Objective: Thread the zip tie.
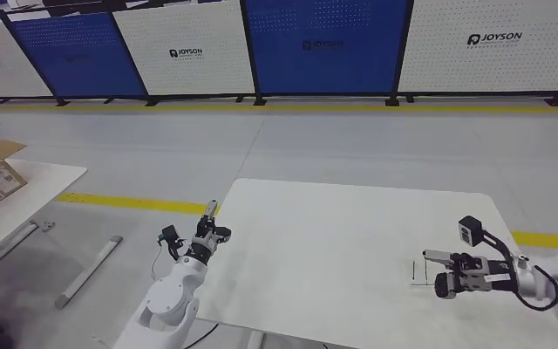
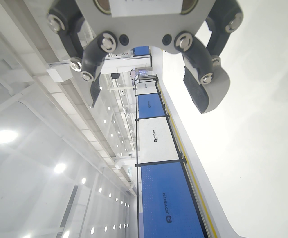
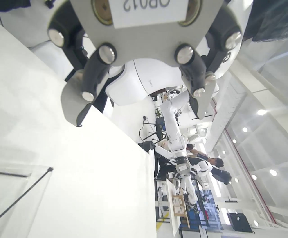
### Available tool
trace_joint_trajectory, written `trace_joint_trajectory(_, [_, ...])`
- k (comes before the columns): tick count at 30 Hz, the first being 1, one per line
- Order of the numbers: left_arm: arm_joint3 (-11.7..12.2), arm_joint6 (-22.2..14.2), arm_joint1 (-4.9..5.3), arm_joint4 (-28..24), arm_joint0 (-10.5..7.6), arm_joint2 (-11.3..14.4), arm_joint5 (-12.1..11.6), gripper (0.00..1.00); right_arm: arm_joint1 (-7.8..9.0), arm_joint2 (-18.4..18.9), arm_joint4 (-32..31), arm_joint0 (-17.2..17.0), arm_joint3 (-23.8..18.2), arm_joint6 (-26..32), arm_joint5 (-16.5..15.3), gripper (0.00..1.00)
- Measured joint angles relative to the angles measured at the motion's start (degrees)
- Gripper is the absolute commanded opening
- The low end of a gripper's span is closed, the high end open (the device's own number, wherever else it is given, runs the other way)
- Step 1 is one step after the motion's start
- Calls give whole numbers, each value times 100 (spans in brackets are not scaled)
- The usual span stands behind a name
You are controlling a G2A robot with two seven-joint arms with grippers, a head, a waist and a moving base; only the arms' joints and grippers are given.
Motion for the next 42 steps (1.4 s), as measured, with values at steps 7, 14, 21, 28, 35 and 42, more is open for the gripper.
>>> trace_joint_trajectory(7, [0, 0, 0, 0, 0, 0, 0, 100, 84, -488, 505, 321, 421, 0, 190, 100])
trace_joint_trajectory(14, [0, 0, 0, 0, 0, 0, 0, 100, 83, -488, 504, 321, 422, 0, 188, 100])
trace_joint_trajectory(21, [0, 0, 0, 0, 0, 0, 0, 100, 196, -271, -206, 241, 87, -530, 287, 100])
trace_joint_trajectory(28, [0, 0, 0, 0, 0, 0, 0, 100, 420, 103, -1273, 320, 164, -78, 543, 100])
trace_joint_trajectory(35, [0, 0, 0, 0, 0, 0, 0, 100, 421, -111, -1633, 415, 290, 2, 538, 100])
trace_joint_trajectory(42, [0, 0, 0, 0, 0, 0, 0, 100, 422, -108, -1631, 413, 289, 0, 538, 100])
